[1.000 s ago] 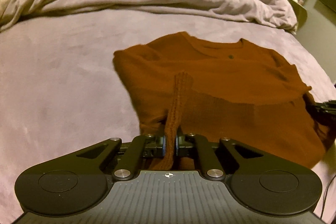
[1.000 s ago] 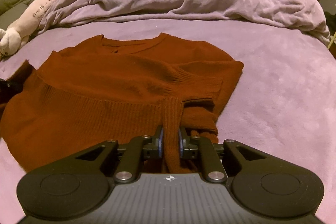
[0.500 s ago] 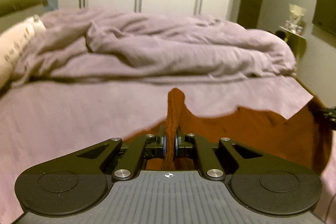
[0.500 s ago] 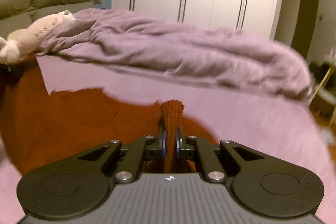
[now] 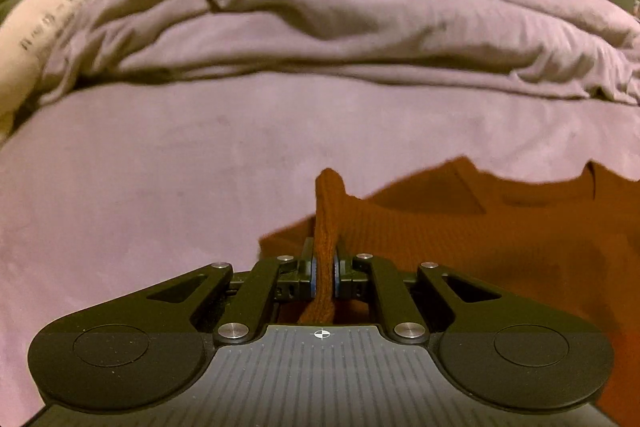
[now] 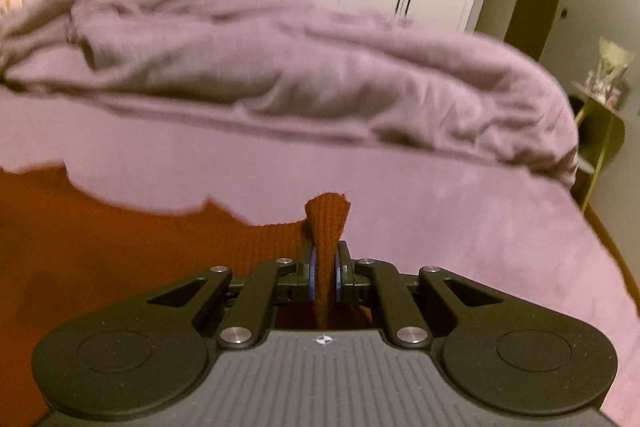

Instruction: Fold small clothes

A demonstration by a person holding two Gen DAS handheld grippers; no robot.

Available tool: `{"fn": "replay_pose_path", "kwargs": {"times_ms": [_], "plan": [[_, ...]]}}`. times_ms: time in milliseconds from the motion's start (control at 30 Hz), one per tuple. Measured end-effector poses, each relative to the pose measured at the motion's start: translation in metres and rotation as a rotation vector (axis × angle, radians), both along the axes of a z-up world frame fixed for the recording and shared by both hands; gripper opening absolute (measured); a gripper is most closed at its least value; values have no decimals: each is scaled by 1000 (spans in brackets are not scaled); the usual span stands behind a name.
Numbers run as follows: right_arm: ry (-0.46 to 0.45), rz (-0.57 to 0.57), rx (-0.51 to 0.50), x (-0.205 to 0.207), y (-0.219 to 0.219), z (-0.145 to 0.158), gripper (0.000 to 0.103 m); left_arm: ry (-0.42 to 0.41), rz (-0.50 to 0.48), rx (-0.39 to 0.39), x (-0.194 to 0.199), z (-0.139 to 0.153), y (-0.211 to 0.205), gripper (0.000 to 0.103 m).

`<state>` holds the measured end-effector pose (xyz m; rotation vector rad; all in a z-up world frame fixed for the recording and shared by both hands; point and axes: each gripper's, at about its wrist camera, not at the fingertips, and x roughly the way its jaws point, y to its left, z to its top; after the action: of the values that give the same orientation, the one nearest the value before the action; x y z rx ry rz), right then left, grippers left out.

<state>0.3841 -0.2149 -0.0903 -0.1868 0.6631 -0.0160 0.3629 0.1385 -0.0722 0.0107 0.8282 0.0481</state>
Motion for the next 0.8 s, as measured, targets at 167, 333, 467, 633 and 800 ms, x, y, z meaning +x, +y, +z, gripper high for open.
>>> {"fn": "replay_pose_path", "kwargs": {"times_ms": [167, 333, 467, 633, 800], "plan": [[-30, -8, -23, 5, 0, 2, 8, -52, 7, 29, 2, 13, -4, 9], [-161, -81, -47, 9, 1, 24, 4, -155, 48, 23, 12, 37, -10, 10], [-89, -125, -76, 25, -2, 11, 3, -109, 124, 101, 24, 22, -19, 15], [-116, -1, 22, -17, 10, 18, 4, -107, 102, 29, -6, 27, -23, 30], [2, 324, 304, -50, 55, 20, 4, -120, -97, -191, -46, 32, -65, 51]]}}
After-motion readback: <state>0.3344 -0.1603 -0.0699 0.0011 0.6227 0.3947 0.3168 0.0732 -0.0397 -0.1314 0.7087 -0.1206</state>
